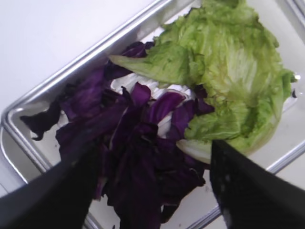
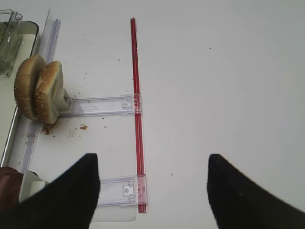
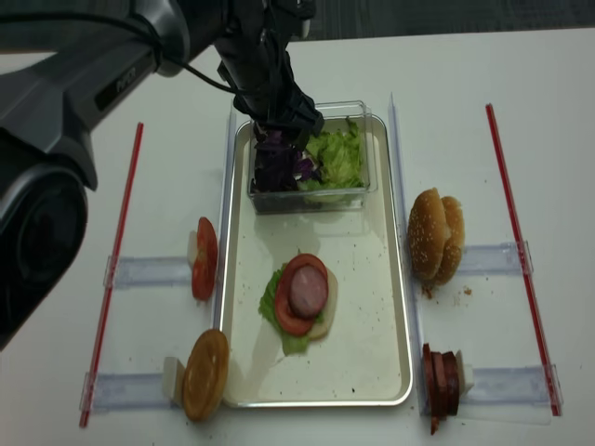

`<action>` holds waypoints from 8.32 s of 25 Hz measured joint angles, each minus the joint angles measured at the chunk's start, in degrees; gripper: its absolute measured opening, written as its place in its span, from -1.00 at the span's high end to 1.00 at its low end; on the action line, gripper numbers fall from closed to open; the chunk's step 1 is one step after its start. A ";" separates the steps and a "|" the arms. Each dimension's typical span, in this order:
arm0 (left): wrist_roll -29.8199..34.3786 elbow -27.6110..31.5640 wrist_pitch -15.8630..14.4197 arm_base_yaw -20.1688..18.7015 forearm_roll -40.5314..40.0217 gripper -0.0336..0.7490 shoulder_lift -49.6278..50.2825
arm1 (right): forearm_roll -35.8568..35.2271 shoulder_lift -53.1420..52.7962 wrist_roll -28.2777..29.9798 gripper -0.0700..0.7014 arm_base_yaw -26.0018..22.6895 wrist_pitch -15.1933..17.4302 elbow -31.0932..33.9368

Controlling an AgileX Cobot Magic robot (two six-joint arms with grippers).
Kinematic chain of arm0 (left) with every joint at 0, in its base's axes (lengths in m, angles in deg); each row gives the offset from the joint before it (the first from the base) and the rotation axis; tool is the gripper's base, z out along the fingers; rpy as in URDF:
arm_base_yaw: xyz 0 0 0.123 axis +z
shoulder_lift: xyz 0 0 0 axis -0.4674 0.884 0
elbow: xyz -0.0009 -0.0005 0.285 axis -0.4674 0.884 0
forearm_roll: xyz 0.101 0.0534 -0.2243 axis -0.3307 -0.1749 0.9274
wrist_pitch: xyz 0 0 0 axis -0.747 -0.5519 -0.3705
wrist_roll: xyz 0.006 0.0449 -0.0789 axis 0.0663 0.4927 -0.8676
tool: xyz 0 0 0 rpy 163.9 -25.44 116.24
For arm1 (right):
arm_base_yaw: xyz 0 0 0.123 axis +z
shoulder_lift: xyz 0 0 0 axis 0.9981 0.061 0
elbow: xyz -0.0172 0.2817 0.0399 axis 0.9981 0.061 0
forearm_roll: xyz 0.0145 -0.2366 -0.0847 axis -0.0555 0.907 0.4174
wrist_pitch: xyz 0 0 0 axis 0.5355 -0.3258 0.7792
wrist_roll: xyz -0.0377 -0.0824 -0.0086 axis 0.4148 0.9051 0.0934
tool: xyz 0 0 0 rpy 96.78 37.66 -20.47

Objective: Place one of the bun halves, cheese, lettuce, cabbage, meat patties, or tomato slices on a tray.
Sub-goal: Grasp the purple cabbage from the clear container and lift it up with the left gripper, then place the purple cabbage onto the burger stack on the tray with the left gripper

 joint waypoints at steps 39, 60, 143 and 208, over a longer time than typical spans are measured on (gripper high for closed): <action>0.79 -0.63 3.40 0.00 -1.54 -0.05 7.16 | 0.00 0.00 0.00 -0.50 0.00 0.00 0.00; 0.79 -0.63 4.12 0.00 -3.02 0.57 7.16 | 0.00 0.00 0.00 -0.50 0.00 0.00 0.00; -3.56 -27.64 -14.68 -0.03 -1.28 0.94 7.05 | 0.00 0.00 0.00 -0.50 0.00 0.00 0.00; -3.54 15.84 -13.57 -17.08 0.57 0.94 -16.18 | 0.00 0.00 0.00 -0.50 0.00 -0.12 0.00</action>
